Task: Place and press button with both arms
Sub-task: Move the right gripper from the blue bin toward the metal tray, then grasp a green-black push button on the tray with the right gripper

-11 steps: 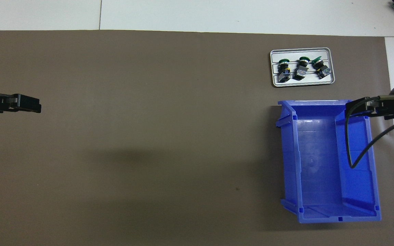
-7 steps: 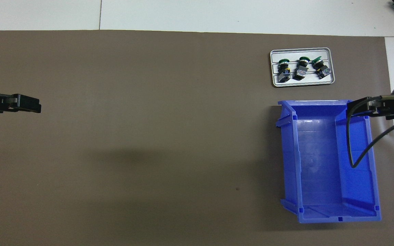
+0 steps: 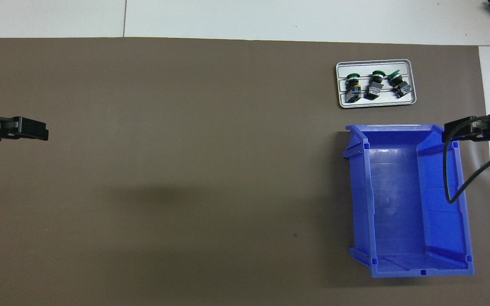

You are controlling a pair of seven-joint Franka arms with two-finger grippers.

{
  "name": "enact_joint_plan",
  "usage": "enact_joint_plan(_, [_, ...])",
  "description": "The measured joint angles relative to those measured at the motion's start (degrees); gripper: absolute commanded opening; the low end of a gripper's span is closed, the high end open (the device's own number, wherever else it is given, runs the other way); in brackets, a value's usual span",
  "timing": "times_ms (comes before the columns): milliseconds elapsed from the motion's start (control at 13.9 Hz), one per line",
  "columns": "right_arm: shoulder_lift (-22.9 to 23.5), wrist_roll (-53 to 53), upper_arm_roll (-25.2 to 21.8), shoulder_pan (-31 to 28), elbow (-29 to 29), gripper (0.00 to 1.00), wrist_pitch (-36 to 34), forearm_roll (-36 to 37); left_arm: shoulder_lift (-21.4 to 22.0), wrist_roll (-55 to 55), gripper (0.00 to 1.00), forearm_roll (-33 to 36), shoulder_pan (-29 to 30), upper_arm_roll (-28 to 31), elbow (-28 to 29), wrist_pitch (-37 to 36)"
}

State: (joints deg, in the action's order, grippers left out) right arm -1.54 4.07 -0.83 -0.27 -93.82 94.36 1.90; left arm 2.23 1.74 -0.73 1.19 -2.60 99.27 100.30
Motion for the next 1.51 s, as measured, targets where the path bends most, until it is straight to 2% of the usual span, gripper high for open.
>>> enact_joint_plan(215, [1.5, 0.0, -0.1, -0.3, -0.1, 0.95, 4.2, 0.0, 0.0, 0.0, 1.0, 0.0, 0.0, 0.2, 0.0, 0.0])
enact_joint_plan(574, [9.5, 1.9, -0.2, -1.3, 0.8, 0.94, 14.7, 0.0, 0.0, 0.0, 1.0, 0.0, 0.0, 0.3, 0.0, 0.0])
enact_joint_plan(789, [17.6, 4.4, -0.2, -1.4, 6.7, 0.94, 16.8, -0.2, 0.0, 0.0, 1.0, 0.0, 0.0, 0.3, 0.0, 0.0])
enact_joint_plan(1147, [31.0, 8.1, -0.2, -1.4, 16.5, 0.94, 25.1, -2.4, 0.0, 0.0, 1.0, 0.0, 0.0, 0.4, 0.0, 0.0])
enact_joint_plan(1291, [35.0, 8.8, -0.2, -1.4, 20.1, 0.94, 25.4, -2.6, 0.0, 0.0, 1.0, 0.0, 0.0, 0.4, 0.0, 0.0])
enact_joint_plan(1506, [39.2, 10.5, -0.1, -1.3, 21.9, 0.94, 26.6, -2.6, 0.0, 0.0, 1.0, 0.0, 0.0, 0.4, 0.0, 0.0])
